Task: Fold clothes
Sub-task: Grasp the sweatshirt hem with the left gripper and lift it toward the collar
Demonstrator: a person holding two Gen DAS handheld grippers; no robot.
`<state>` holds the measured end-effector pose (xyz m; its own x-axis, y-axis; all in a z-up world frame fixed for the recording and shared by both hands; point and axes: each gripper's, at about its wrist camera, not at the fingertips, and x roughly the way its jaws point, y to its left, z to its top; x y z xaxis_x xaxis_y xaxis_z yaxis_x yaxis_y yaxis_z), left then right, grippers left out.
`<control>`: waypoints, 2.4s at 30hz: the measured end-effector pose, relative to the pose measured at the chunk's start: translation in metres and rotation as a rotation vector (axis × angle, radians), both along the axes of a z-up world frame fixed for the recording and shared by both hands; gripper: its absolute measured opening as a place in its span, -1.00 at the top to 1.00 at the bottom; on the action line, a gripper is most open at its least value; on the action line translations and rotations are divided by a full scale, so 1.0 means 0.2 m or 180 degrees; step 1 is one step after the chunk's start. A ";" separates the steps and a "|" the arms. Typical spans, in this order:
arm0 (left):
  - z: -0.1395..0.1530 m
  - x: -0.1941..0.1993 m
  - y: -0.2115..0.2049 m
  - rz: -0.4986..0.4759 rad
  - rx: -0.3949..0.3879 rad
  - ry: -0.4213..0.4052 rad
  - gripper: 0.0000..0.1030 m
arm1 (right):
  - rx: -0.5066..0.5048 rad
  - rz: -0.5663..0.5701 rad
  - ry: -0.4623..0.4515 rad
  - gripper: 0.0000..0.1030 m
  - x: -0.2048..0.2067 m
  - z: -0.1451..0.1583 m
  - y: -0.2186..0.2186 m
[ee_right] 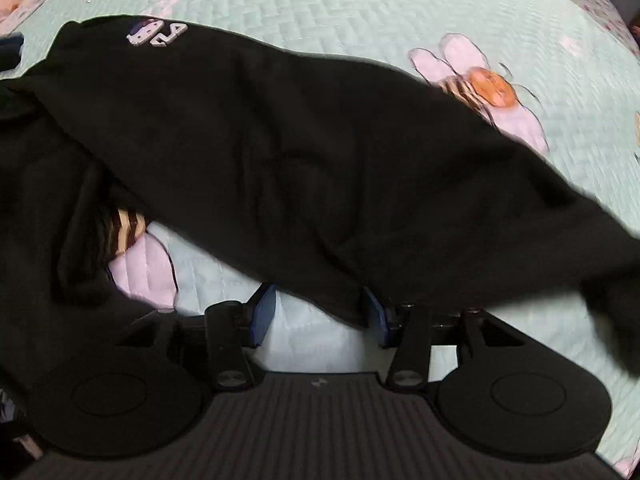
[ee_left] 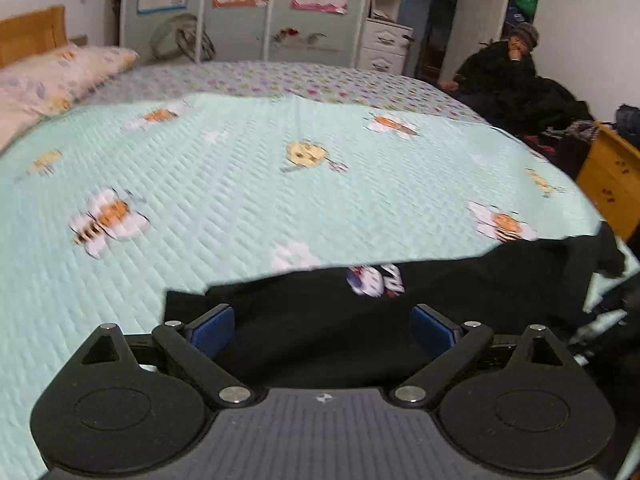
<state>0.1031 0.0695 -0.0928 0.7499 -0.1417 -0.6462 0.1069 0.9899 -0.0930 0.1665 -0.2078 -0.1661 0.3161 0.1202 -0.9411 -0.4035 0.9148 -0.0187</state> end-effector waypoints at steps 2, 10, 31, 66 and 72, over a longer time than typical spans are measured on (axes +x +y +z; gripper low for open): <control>0.00 0.02 0.01 0.0088 0.0154 -0.0011 -0.86 | 0.0118 -0.0171 -0.0148 -0.04 -0.04 -0.03 -0.01; -0.05 0.12 0.32 0.0394 0.0215 0.0170 -0.83 | 0.0465 -0.0527 -0.1063 -0.11 -0.27 -0.12 -0.08; -0.29 0.58 0.17 -0.1117 0.0626 0.0715 0.01 | 0.0728 -0.0622 -0.1588 -0.21 -0.36 -0.21 -0.13; -0.20 0.80 0.22 0.0077 0.1670 0.0080 0.70 | 0.0443 -0.0880 -0.1740 -0.66 -0.35 -0.23 -0.04; -0.16 0.47 0.48 0.0315 0.1223 0.0426 0.61 | 0.0457 -0.0887 -0.1739 -0.66 -0.36 -0.23 -0.05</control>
<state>0.1976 0.1655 -0.1240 0.6535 0.1972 -0.7308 0.0216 0.9602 0.2784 0.0953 -0.2171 -0.2116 0.7843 0.0771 -0.6155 -0.1164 0.9929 -0.0240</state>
